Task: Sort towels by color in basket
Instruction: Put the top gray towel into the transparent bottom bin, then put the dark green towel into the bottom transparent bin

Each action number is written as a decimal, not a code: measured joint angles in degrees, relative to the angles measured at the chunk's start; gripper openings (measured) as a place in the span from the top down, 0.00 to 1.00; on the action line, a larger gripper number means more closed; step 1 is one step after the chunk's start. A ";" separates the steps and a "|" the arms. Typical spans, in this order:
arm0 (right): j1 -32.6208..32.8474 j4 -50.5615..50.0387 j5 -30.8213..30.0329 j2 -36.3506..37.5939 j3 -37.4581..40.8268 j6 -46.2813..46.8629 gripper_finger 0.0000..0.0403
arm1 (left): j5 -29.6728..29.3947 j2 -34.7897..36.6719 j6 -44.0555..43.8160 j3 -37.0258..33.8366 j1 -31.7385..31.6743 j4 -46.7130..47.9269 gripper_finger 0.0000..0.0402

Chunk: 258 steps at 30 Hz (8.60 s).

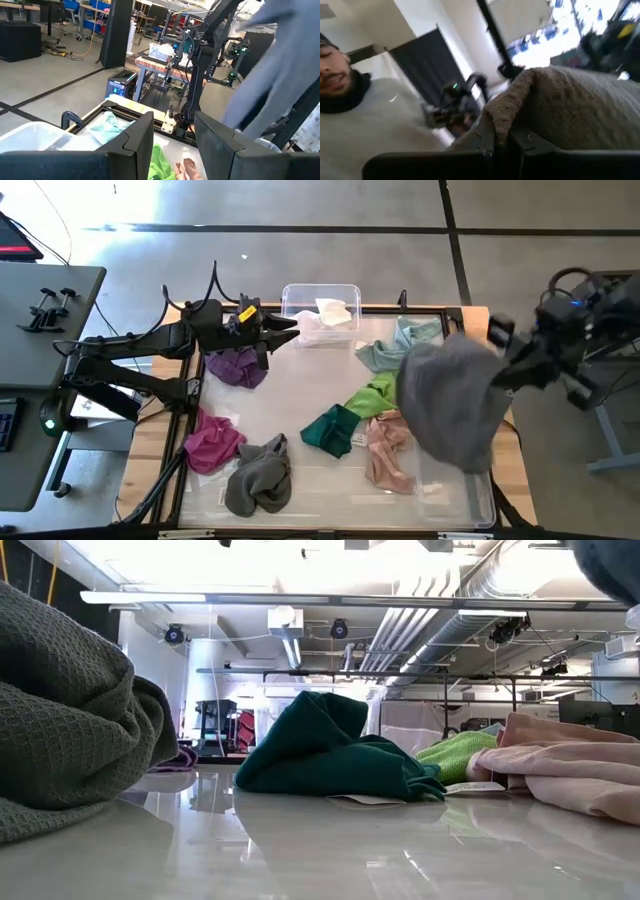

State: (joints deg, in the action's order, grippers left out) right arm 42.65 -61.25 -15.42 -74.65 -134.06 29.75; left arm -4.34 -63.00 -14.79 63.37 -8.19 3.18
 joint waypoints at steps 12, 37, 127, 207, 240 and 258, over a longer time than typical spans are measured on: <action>18.94 3.14 -17.22 -5.83 -0.02 11.99 0.99 | -0.98 0.00 0.41 0.00 -0.02 0.00 0.68; 30.91 -28.76 -2.20 -10.40 13.18 84.90 0.99 | -1.44 0.00 3.25 0.00 -0.03 0.22 0.68; 8.71 -12.90 2.67 0.65 52.22 56.66 0.65 | -2.45 0.00 2.97 -0.02 0.00 0.38 0.68; 2.70 -7.74 18.18 2.50 50.81 50.82 0.80 | -3.98 -2.27 5.40 -0.02 0.59 -3.06 0.68; 2.78 -20.25 27.25 1.97 61.63 55.71 0.83 | -3.98 -2.27 5.35 -0.02 0.72 -3.08 0.68; -12.94 -5.38 -9.67 1.76 49.70 25.65 0.55 | -3.98 -4.90 2.59 -0.02 4.25 -4.75 0.68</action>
State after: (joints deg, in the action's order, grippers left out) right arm 29.71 -66.63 -25.09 -72.89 -84.36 55.40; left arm -8.32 -67.90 -12.20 63.36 -3.94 -1.57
